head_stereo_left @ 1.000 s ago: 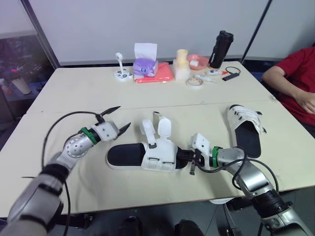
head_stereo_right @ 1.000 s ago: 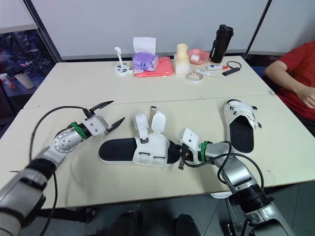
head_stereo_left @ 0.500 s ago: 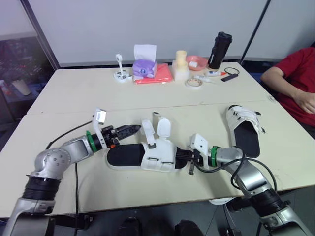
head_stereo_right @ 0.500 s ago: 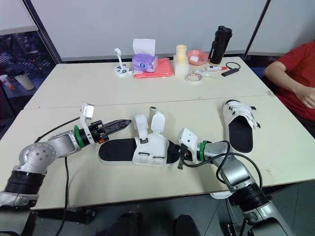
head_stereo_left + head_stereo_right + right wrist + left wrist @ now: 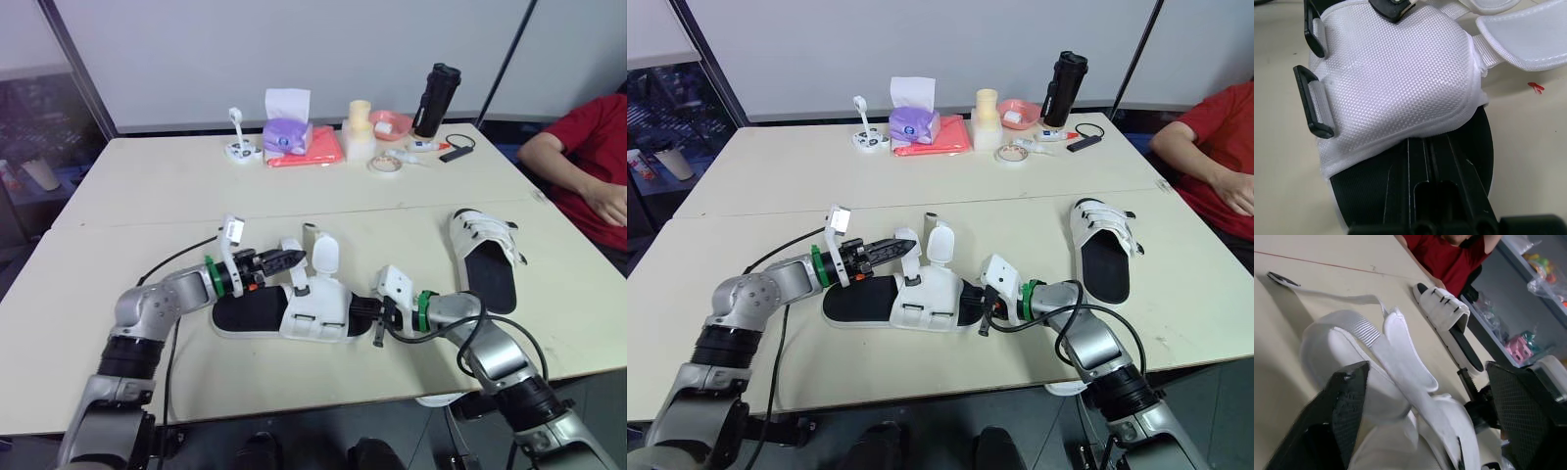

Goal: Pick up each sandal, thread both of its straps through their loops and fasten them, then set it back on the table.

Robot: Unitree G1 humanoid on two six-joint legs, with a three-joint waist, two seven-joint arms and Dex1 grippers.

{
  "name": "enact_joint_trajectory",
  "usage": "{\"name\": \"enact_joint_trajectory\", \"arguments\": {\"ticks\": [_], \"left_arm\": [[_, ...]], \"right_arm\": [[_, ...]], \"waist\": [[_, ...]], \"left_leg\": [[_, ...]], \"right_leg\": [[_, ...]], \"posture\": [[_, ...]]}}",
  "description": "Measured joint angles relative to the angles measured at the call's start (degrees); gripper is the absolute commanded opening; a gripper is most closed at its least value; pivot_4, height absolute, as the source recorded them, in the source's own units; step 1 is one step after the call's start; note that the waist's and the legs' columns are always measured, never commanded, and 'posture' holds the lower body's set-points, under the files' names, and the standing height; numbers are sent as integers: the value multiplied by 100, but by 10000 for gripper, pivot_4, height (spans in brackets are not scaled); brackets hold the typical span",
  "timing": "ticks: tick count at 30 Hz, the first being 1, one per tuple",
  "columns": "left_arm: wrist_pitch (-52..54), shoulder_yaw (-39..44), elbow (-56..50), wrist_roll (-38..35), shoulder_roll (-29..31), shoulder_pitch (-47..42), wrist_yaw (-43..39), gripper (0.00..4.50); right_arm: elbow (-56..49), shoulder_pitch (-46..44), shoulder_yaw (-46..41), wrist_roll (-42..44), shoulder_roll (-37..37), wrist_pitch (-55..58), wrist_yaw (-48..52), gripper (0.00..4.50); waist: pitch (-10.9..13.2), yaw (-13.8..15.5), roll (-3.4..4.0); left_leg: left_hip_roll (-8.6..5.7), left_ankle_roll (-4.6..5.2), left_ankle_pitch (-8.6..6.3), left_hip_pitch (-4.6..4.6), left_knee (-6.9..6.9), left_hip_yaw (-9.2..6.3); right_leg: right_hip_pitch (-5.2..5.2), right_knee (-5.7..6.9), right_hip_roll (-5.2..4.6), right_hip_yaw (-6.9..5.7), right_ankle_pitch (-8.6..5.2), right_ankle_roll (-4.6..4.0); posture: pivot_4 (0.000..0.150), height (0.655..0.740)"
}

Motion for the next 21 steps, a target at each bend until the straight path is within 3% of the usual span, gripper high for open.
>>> {"name": "enact_joint_trajectory", "arguments": {"ticks": [4, 5, 9, 13, 21], "left_arm": [[-2, -2, 423, 317, -274, -232, -66, 3125], [-2, 30, 531, 383, -336, -281, -86, 817], [148, 178, 638, 467, -356, -381, -204, 817], [1115, 603, 665, -53, -291, -560, -491, 817], [1709, 481, 505, -61, 0, -520, -1293, 817]], "right_arm": [[6, -1, 0, -10, 29, 0, -34, 0], [7, -1, 0, -25, 44, 0, -43, 0], [4, -2, -2, -43, 62, 0, -70, 0], [0, 3, -4, -45, 62, 0, -89, 0], [6, -3, 2, -57, 66, -1, -94, 0]], "waist": [[0, -4, 0], [0, -7, 0], [0, -9, 0], [0, -10, 0], [0, -3, 0]], "left_leg": [[0, 0, 0, 0, -2, -1], [0, 0, 0, 0, -2, 0], [0, 0, 0, 0, -4, -2], [0, 0, 0, -1, -3, -2], [0, -1, 0, -1, -5, -2]], "right_leg": [[0, 0, 0, 0, 0, 0], [0, -1, 0, 0, 0, 0], [-1, -1, 0, 0, 0, 0], [-1, -1, -1, 0, 0, 1], [0, -4, -1, 0, 0, 1]], "posture": [[1500, 7400], [1500, 7400], [1500, 7400], [1500, 7400], [1500, 7400]]}}
